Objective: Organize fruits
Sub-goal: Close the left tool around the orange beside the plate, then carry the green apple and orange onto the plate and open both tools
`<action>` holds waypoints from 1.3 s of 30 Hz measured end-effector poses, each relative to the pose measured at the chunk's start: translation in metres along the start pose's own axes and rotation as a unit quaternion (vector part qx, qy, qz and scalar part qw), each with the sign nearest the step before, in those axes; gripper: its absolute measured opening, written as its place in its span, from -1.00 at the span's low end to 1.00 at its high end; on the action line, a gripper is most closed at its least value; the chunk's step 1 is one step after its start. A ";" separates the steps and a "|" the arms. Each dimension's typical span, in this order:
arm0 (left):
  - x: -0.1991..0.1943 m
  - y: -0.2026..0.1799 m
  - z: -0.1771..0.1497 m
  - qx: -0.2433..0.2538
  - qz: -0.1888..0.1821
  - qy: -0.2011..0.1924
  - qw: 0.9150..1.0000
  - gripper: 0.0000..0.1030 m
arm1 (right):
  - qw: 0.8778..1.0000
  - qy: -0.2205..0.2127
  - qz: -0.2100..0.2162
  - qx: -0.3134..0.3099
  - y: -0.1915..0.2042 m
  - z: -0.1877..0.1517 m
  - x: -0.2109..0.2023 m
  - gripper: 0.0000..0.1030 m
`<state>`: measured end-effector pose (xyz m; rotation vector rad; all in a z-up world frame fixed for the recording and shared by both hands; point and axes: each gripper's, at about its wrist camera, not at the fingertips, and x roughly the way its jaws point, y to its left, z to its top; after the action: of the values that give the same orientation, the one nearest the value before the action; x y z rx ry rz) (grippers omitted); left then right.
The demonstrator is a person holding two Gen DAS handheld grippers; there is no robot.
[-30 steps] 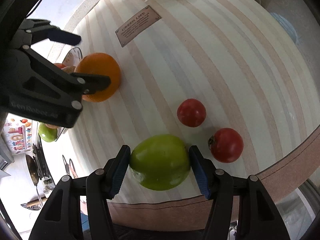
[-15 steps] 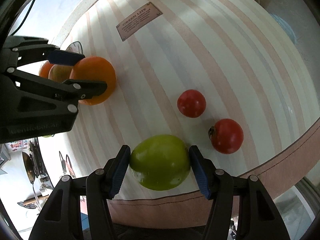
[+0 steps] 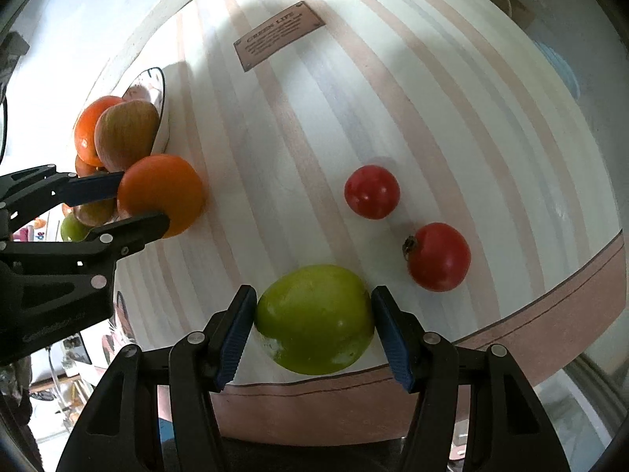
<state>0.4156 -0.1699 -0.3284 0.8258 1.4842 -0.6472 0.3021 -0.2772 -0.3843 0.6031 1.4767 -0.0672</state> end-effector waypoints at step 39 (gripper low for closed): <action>0.036 0.079 -0.180 -0.379 -0.128 -0.066 0.914 0.01 | 0.991 0.059 0.023 -0.121 0.086 0.006 0.035 0.30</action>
<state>0.3730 0.0252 -0.3424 -0.0136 1.5588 -0.2564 0.3461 -0.1951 -0.3887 0.4504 1.5559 0.1843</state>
